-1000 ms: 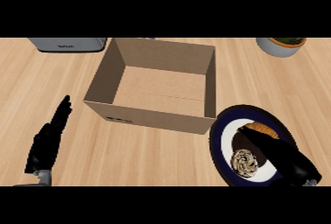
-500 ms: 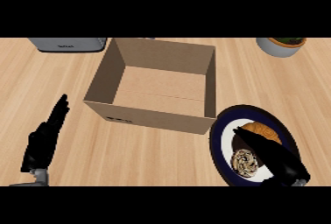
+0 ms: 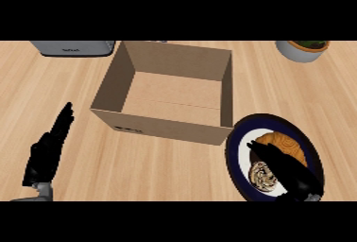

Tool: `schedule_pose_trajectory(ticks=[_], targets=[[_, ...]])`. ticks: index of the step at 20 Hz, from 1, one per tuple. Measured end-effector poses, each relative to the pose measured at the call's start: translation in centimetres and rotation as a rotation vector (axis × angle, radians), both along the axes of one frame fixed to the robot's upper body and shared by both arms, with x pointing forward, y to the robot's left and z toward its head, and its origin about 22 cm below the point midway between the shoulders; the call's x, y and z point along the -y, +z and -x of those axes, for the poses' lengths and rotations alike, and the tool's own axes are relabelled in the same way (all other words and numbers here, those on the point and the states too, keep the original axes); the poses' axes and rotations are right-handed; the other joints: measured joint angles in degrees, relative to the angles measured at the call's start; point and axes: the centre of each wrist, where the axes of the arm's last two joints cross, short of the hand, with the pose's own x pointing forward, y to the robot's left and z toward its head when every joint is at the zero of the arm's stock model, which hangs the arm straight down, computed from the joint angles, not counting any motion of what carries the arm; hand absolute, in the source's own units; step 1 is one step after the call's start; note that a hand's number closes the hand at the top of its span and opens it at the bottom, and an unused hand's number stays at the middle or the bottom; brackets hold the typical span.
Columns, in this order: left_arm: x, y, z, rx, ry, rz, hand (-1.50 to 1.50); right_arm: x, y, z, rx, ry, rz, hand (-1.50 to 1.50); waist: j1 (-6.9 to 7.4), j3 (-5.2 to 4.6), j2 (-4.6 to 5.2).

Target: Pick the cupcake from the plate and place it in the cardboard box

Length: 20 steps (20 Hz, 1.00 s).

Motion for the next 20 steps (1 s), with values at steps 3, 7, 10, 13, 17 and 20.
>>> schedule_pose_trajectory(ticks=[3,7,10,13,17,20], targets=[[0.7,0.3,0.1,0.002,0.0,0.0,0.0,0.1,0.1,0.2,-0.013,0.003,-0.019,1.5,-0.02,-0.07,-0.08],[0.5,0.4,0.5,0.0,-0.003,0.005,0.0,0.2,0.2,0.1,0.054,0.014,-0.011,1.5,0.03,0.04,-0.01],[0.9,0.2,0.2,0.004,-0.001,0.003,0.0,0.1,-0.1,-0.5,0.139,0.009,0.02,1.5,0.03,0.13,0.1],[0.9,0.1,-0.3,0.009,-0.003,-0.004,0.0,0.0,-0.4,-1.2,0.209,0.02,0.041,1.5,0.11,0.15,0.16],[1.9,0.4,-1.2,0.023,-0.045,0.003,0.0,2.1,1.9,-6.3,0.309,0.151,0.09,1.5,2.56,0.31,0.91],[2.8,0.7,-1.7,0.035,-0.081,0.004,0.0,3.5,4.7,-9.8,0.385,0.246,0.124,1.5,4.87,0.42,1.68]])
